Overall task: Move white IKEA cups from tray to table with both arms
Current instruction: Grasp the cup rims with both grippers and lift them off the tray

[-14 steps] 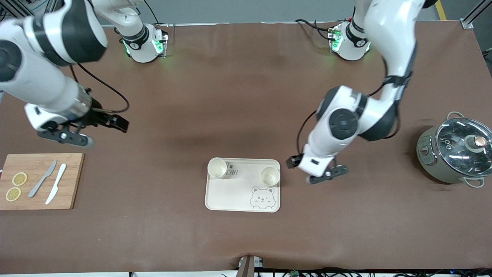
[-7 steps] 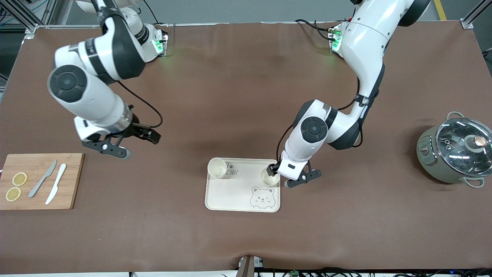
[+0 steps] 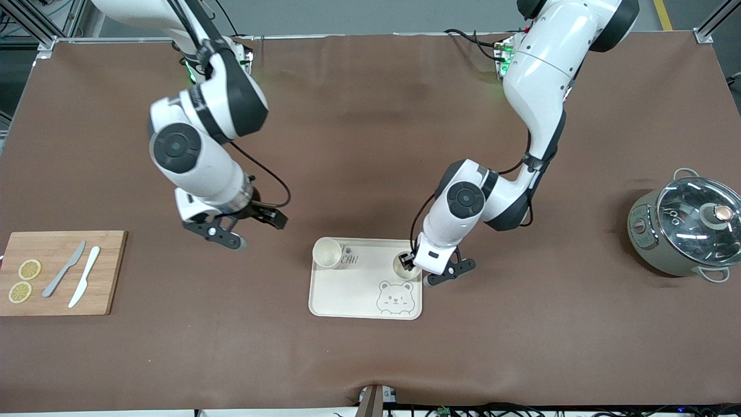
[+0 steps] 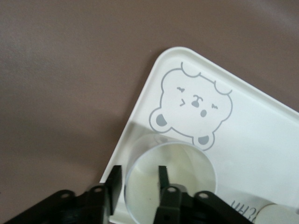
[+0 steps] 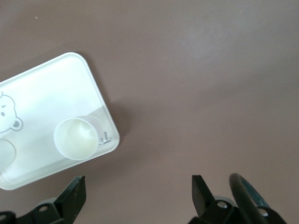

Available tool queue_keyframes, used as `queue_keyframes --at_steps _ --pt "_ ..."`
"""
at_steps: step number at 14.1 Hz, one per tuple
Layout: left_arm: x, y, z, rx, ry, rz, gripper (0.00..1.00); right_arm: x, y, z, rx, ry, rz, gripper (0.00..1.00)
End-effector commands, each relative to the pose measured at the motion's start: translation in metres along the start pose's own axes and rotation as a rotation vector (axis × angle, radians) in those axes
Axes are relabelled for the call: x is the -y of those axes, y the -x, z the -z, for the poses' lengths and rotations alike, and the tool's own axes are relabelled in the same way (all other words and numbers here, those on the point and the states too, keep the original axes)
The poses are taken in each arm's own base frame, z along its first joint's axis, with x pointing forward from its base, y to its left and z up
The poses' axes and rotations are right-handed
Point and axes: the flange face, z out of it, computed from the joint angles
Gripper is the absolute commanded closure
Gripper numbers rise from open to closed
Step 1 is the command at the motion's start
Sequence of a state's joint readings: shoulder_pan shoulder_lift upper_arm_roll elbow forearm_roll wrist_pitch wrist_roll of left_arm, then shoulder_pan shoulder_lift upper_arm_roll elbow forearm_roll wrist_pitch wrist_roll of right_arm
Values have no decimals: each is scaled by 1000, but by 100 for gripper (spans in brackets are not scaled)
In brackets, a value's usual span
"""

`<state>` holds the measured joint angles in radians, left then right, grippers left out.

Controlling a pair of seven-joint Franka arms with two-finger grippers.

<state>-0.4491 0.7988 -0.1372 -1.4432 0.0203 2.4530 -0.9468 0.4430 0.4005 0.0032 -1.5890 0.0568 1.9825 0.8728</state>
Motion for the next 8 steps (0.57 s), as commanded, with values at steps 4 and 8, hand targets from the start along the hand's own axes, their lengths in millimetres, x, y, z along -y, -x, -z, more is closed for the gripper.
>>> queue_keyframes --at_steps 4,8 --pt "-14 6 11 -25 17 -8 100 53 11 -57 -11 -23 -62 0" --pt "-14 -21 67 -75 57 15 100 61 8 -86 -27 -44 -60 30"
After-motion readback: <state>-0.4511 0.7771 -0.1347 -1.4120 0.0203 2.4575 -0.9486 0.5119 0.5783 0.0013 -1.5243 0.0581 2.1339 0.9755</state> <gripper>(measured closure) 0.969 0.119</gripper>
